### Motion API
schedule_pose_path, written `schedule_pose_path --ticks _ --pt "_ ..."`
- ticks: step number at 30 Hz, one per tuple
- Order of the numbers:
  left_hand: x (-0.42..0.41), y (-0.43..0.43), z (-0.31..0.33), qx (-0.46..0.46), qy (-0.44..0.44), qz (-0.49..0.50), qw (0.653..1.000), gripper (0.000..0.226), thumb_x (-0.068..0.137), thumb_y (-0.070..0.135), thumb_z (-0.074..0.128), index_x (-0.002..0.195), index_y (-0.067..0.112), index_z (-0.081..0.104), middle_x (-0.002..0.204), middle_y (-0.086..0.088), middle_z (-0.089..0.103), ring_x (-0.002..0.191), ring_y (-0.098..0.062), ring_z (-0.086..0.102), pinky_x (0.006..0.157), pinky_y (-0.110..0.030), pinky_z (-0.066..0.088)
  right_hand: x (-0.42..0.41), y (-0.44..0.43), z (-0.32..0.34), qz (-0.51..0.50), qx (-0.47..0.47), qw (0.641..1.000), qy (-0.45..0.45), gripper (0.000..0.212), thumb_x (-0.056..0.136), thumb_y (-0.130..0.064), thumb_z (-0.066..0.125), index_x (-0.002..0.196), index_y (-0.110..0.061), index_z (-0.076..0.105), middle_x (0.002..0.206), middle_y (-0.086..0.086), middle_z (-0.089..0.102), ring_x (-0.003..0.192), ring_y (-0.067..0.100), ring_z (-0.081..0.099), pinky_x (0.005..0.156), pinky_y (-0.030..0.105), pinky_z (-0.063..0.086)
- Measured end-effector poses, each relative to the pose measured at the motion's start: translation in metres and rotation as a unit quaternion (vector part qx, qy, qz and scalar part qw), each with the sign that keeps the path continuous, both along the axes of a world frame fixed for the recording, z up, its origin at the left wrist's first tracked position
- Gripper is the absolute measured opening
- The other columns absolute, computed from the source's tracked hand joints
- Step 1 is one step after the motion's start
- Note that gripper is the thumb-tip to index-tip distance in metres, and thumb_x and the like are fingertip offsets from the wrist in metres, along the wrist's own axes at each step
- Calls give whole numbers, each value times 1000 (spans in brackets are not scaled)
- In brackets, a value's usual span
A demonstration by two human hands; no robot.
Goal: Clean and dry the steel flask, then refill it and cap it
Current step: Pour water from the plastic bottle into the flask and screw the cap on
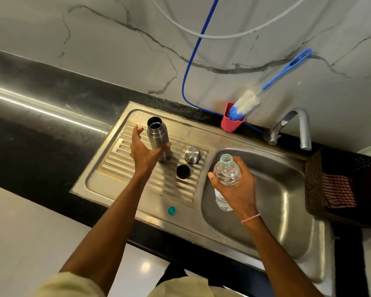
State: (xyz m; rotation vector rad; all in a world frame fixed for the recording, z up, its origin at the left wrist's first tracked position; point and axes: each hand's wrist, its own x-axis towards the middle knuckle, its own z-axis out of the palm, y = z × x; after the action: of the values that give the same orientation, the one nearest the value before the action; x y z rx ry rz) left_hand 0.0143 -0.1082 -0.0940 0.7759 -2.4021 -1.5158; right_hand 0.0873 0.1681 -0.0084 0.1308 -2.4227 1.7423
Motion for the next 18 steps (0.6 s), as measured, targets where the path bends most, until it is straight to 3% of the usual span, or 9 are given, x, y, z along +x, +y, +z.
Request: schedule_pose_path --ticks 2,5,7,12,16,18 --pt "-17 2 5 66 8 9 998 126 52 56 97 155 35 28 153 3 49 142 -24 44 118 -55 35 0 6 2 -11 9 1000 2 47 68 -17 92 106 -14 63 92 -11 71 84 2 69 76 10 51" --pt "-26 10 8 92 22 -8 996 85 61 40 97 133 28 54 126 4 66 116 -19 63 105 -52 52 3 17 6 -35 25 999 11 46 68 -22 92 104 -21 63 90 -14 72 82 4 70 76 13 53" --pt "-24 16 13 85 30 -3 996 66 68 30 94 124 24 59 117 3 69 107 -17 66 100 -50 55 5 26 9 -52 31 998 14 46 68 -23 92 103 -28 63 90 -17 72 81 5 71 77 15 53" --pt "-8 46 57 14 120 -43 992 63 70 30 94 121 19 58 111 4 69 96 -5 66 93 -38 58 5 52 19 -84 33 996 16 44 70 -24 91 104 -21 65 89 -8 74 82 13 72 78 28 58" --pt "10 100 105 3 180 -119 976 76 66 29 96 129 20 55 114 7 68 96 0 66 87 -13 52 2 74 47 -111 52 991 46 44 69 -23 90 104 -23 63 89 -18 70 83 -2 69 76 8 50" --pt "21 131 116 6 193 -160 968 73 62 29 98 124 24 59 105 14 69 90 4 67 81 -9 50 -1 84 63 -125 70 987 67 46 69 -23 91 105 -27 62 89 -23 68 82 -8 68 75 5 48"
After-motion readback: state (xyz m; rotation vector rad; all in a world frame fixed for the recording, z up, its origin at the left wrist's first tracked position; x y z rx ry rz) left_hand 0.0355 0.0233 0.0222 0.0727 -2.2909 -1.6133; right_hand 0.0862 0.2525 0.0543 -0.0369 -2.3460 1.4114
